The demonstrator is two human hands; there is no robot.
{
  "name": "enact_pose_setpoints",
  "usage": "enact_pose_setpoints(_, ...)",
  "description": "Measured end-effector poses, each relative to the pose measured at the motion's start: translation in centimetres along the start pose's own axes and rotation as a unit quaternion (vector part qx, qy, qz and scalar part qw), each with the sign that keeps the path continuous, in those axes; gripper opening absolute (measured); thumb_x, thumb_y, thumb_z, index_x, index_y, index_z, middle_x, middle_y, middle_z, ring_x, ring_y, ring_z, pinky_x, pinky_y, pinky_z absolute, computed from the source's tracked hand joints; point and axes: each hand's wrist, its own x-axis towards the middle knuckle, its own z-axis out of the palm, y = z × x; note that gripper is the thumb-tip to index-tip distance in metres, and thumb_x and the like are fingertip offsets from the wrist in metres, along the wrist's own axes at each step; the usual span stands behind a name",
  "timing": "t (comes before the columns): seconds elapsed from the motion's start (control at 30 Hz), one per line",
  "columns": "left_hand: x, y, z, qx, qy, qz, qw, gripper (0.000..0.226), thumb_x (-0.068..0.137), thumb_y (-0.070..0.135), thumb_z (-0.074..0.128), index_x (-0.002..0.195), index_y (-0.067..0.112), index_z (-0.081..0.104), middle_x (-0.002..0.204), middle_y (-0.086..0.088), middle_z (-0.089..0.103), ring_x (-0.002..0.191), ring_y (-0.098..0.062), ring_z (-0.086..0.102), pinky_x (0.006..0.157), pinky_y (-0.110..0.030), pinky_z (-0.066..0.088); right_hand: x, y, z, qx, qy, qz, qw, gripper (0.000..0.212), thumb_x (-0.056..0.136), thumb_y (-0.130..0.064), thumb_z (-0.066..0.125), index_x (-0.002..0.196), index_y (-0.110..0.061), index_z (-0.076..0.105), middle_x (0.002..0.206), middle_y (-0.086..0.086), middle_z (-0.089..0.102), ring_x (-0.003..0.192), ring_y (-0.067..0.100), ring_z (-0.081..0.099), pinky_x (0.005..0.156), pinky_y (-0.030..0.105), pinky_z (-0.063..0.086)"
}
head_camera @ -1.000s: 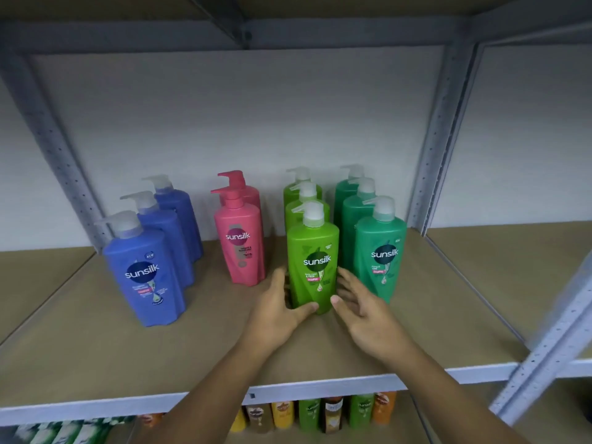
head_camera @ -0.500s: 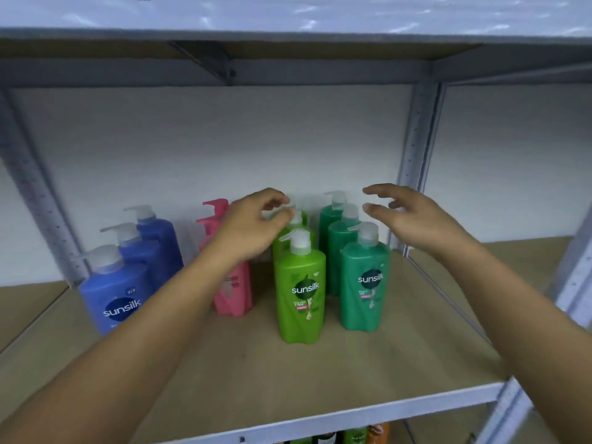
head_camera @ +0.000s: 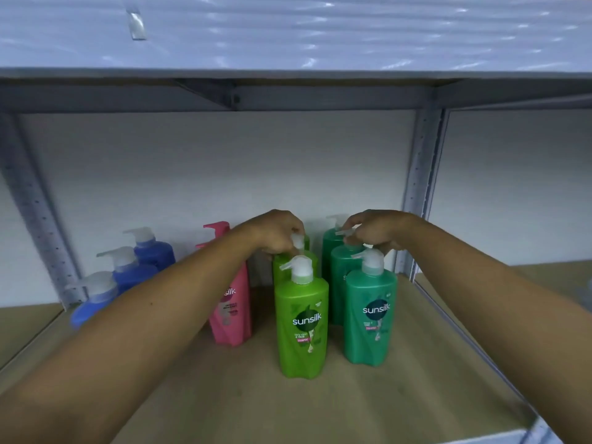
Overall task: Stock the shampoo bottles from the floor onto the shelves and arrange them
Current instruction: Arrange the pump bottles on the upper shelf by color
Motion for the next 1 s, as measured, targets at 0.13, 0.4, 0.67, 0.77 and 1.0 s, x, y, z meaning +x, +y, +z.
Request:
enact_pose_setpoints(0.13,0.2,-0.6,0.3,-0.018,0.002,0.016,1.000,0.036,0.079,0.027,0.085,0.111,0.024,0.068,0.112,0.004,0.065,0.102,-0.018,0.060,0.077,-0.028,0.050,0.6,0.9,0.2,0.033,0.029,-0.013,0.999,0.032,0.092,-0.026,0.070,0.123,-0.025,0.060,0.115,0.008,0.060,0.079,0.023,0.065,0.052,0.026,0.053)
enact_pose_setpoints(0.4,0.5,-0.7,0.2,-0.018,0.007,0.020,1.000,0.040,0.078,0.035,0.086,0.113,0.024,0.069,0.115,0.003,0.066,0.104,-0.018,0.061,0.087,-0.034,0.055,1.3,1.2,0.5,0.014,0.037,-0.032,0.999,0.030,0.091,-0.035,0.070,0.120,-0.032,0.061,0.108,0.004,0.062,0.075,0.018,0.061,0.053,0.024,0.048)
enact_pose_setpoints(0.67,0.2,-0.8,0.2,-0.023,0.001,0.001,1.000,0.049,0.078,0.044,0.084,0.118,0.022,0.067,0.117,0.001,0.065,0.103,-0.020,0.062,0.085,-0.038,0.058,0.4,1.2,0.0,0.026,0.006,-0.019,0.999,0.039,0.091,-0.041,0.067,0.128,-0.041,0.055,0.122,0.001,0.056,0.104,0.025,0.061,0.080,0.043,0.060)
enact_pose_setpoints(0.77,-1.1,-0.7,-0.6,-0.045,0.034,0.001,0.998,0.051,0.080,0.050,0.081,0.123,0.027,0.067,0.116,0.006,0.064,0.105,-0.014,0.061,0.088,-0.027,0.049,-0.9,1.6,-0.7,0.014,0.037,-0.043,0.998,0.040,0.091,-0.050,0.064,0.129,-0.045,0.054,0.133,-0.006,0.051,0.120,0.023,0.052,0.089,0.046,0.057)
enact_pose_setpoints(1.0,-6.7,1.0,-1.9,-0.146,0.038,0.077,0.986,0.032,0.080,0.061,0.073,0.099,0.035,0.075,0.096,0.013,0.074,0.092,-0.004,0.069,0.091,-0.034,0.057,-6.1,3.4,-1.3,-0.031,-0.003,-0.104,0.994,0.042,0.093,-0.051,0.063,0.133,-0.043,0.055,0.129,-0.010,0.059,0.119,0.013,0.055,0.097,0.028,0.042)
